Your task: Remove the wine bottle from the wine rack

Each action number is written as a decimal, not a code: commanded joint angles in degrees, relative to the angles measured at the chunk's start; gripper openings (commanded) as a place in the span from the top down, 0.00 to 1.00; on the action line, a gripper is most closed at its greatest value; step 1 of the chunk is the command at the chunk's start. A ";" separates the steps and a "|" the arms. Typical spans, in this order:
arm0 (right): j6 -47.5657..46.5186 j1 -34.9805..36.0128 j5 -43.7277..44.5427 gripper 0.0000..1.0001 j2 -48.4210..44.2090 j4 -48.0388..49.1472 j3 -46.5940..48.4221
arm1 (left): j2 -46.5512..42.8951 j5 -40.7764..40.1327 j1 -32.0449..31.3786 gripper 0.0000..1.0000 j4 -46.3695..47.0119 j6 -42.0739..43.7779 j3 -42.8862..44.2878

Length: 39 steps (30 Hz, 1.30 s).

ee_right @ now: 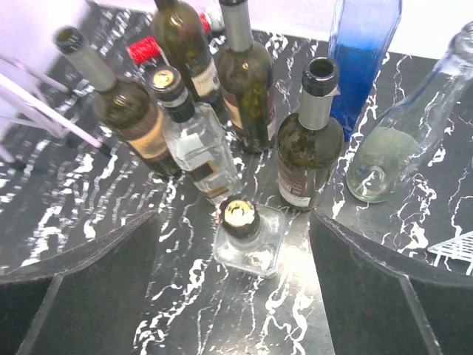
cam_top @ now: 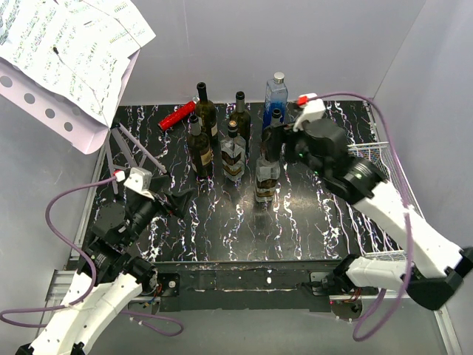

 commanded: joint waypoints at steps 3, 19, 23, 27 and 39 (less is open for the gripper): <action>8.64 0.23 -3.55 0.10 -12.66 -2.10 -5.97 | 1.50 3.09 -0.06 0.02 0.60 0.00 -0.21; 15.77 0.23 -2.32 0.06 -28.49 -10.63 -17.85 | 1.77 6.96 -0.06 0.02 -3.88 -4.49 2.51; 15.42 0.31 -2.23 0.07 -29.29 -11.16 -18.64 | 1.68 7.66 -0.06 0.02 -4.67 -5.01 3.57; 15.33 0.23 -2.67 0.08 -29.29 -11.16 -18.73 | 2.21 8.45 -0.15 0.02 -4.76 -5.37 3.92; 15.60 0.23 0.32 0.09 -29.02 -11.42 -18.12 | 3.96 9.51 -0.06 0.02 -5.29 -4.58 5.85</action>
